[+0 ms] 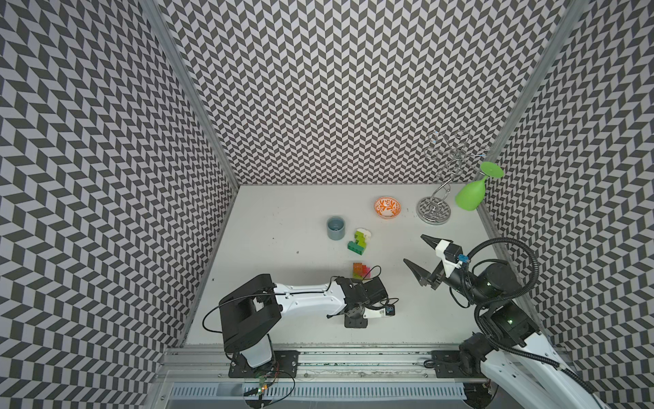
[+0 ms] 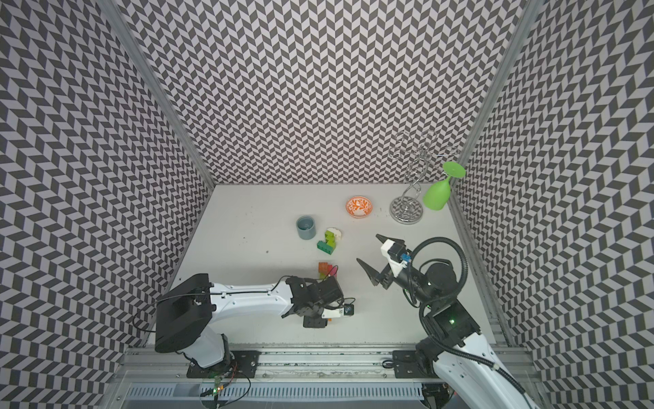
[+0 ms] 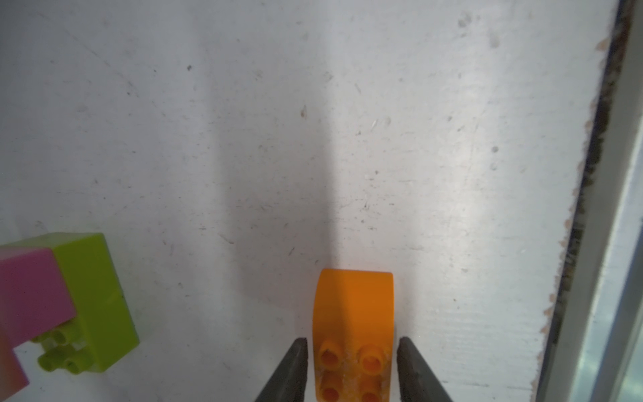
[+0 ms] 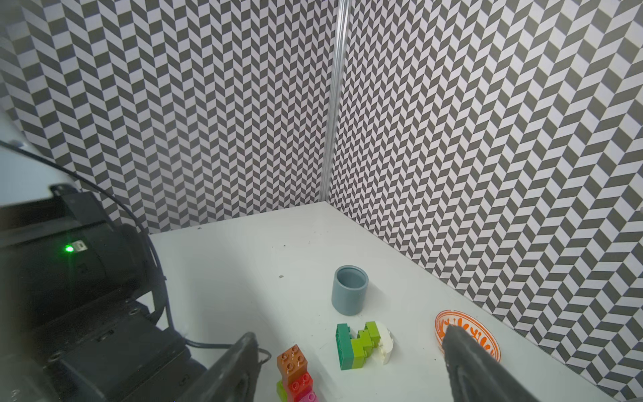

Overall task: Assemble the letter s with lego
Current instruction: Place the lego brick at the center of the board.

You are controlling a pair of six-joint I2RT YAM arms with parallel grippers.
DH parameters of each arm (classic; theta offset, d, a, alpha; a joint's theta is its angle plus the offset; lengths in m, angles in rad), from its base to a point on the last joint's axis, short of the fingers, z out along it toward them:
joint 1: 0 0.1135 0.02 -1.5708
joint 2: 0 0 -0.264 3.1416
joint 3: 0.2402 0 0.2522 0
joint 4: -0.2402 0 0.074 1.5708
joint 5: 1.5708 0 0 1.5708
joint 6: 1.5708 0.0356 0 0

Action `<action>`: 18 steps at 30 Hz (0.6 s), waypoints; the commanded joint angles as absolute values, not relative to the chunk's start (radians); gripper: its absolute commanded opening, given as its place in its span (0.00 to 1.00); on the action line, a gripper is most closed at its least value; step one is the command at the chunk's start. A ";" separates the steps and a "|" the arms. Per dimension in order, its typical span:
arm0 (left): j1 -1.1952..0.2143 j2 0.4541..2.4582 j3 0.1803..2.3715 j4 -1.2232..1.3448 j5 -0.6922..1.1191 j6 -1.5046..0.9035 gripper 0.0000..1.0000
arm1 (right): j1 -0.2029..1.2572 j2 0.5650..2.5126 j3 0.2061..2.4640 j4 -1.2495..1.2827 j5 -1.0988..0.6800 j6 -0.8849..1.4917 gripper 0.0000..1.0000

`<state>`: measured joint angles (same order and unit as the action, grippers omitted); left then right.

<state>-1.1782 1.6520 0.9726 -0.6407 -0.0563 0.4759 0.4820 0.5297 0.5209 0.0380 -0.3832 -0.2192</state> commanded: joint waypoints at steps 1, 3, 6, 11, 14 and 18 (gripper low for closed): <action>-1.180 1.607 0.982 -0.641 -0.072 0.480 0.49 | 0.487 0.523 0.517 0.094 -0.425 -0.239 0.85; -1.181 1.567 0.985 -0.650 -0.103 0.467 0.51 | 0.487 0.523 0.515 0.092 -0.440 -0.239 0.85; -1.169 1.456 0.999 -0.657 -0.149 0.434 0.53 | 0.490 0.524 0.503 0.096 -0.480 -0.227 0.85; -1.095 1.185 0.981 -0.546 -0.225 0.346 0.56 | 0.554 0.575 0.442 0.174 -0.550 -0.144 0.85; -1.022 1.062 0.949 -0.442 -0.249 0.256 0.60 | 0.718 0.631 0.376 0.235 -0.446 -0.138 0.85; -0.930 0.964 0.892 -0.322 -0.281 0.109 0.59 | 0.959 0.707 0.253 0.358 -0.272 -0.148 0.85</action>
<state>-0.9688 0.9852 0.9386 -0.4274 -0.2424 0.2462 0.8669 0.6769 0.3115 0.2157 -0.3889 -0.1539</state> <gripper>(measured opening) 0.588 0.852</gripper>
